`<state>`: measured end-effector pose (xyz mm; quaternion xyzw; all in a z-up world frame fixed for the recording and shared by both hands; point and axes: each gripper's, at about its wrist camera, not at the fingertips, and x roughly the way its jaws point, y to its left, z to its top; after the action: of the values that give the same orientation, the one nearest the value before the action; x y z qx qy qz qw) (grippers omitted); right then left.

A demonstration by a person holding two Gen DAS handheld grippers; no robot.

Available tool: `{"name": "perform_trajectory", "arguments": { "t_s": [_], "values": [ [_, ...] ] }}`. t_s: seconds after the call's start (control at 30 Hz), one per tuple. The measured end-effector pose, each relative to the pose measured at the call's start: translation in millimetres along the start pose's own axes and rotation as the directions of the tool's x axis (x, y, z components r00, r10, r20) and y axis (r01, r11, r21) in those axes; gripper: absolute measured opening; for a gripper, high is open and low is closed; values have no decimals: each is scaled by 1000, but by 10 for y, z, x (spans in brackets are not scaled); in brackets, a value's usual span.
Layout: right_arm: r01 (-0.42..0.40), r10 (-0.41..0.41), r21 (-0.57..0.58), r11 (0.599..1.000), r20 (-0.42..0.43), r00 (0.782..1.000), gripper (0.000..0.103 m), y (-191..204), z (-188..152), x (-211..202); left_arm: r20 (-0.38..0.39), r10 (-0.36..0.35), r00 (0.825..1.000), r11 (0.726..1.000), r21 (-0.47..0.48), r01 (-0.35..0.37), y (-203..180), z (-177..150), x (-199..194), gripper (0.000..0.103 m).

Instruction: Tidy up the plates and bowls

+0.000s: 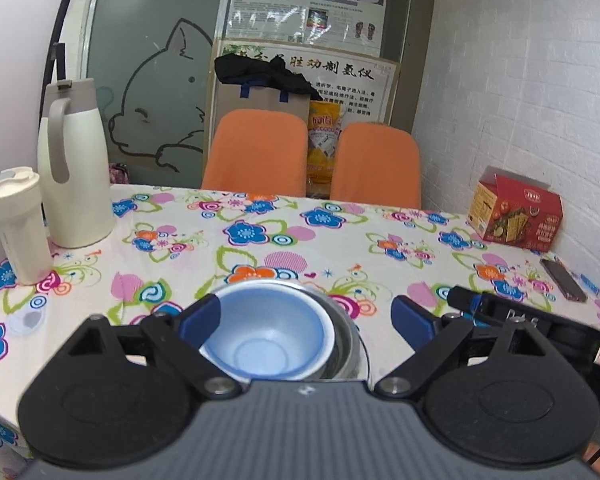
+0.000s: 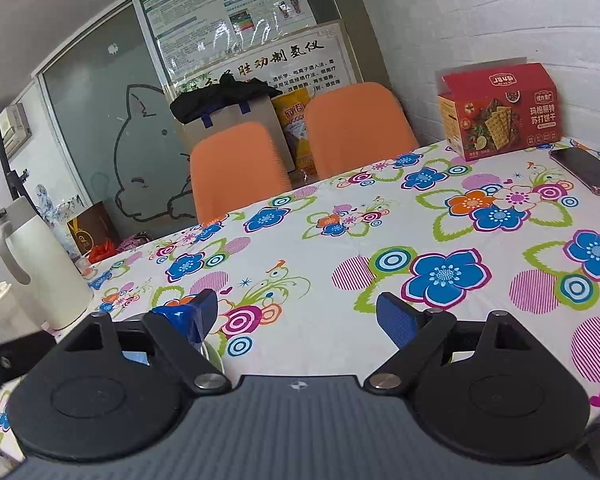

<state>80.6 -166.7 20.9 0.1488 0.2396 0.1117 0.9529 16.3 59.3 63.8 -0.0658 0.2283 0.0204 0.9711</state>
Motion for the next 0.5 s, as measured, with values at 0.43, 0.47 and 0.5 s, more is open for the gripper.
{"name": "perform_trajectory", "arguments": {
  "t_s": [0.43, 0.47, 0.5],
  "values": [
    [-24, 24, -54, 998, 1, 1000, 74, -79, -264, -422, -52, 45, 998, 997, 70, -41, -220, -567, -190, 93],
    [-31, 31, -55, 998, 0, 1000, 74, -79, -276, -438, -50, 50, 997, 996, 77, -46, -235, -589, -216, 93],
    [-36, 36, -53, 998, -2, 999, 74, -78, -293, -462, -49, 55, 997, 995, 82, -51, -244, -606, -234, 93]
  ]
}}
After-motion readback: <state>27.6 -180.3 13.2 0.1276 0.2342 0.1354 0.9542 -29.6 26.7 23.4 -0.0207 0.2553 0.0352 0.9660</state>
